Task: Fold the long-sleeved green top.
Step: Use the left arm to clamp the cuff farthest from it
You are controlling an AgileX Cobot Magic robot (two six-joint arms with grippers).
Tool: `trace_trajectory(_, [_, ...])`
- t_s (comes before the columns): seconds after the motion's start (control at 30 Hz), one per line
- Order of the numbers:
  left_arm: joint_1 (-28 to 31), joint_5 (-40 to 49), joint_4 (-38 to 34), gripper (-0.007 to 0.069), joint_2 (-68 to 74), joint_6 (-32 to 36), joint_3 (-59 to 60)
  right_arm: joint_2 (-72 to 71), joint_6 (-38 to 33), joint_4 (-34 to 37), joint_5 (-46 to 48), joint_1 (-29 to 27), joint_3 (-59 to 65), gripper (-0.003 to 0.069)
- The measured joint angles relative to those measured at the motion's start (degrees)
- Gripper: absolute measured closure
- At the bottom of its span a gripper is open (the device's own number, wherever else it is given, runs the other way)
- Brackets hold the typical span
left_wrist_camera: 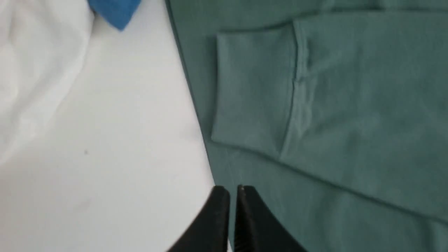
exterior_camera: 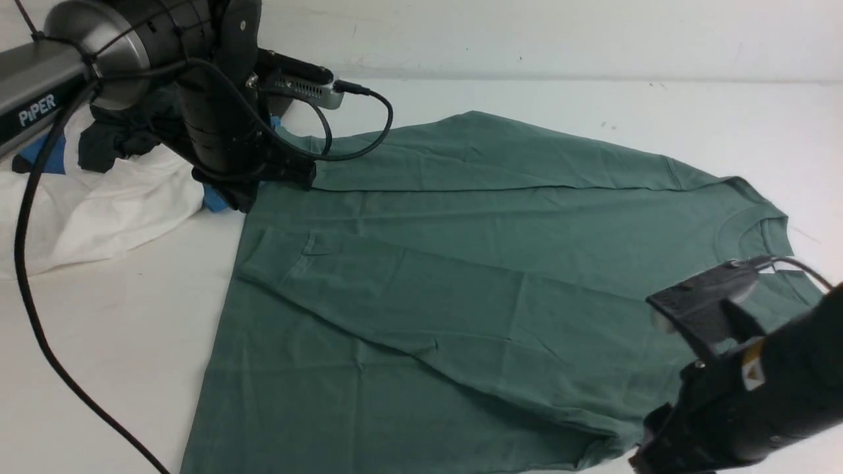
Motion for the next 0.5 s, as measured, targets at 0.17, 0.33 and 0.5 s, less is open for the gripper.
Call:
trace_trajectory(0.17, [0.0, 1.19, -4.66, 0.0629, -4.22, 1.34, -0.05, 6.08, 0.12, -0.91, -6.6, 0.53, -0.14, 0.0239])
trace_trajectory(0.33, [-0.6, 1.3, -9.04, 0.0629, -8.01, 3.74, -0.05, 10.58, 0.12, -2.06, -11.7, 0.64, -0.14, 0.0232])
trace_trajectory(0.5, [-1.91, 1.43, -9.38, 0.0629, -10.59, 4.3, 0.26, 11.98, 0.12, -2.11, -11.75, 0.7, -1.31, 0.0314])
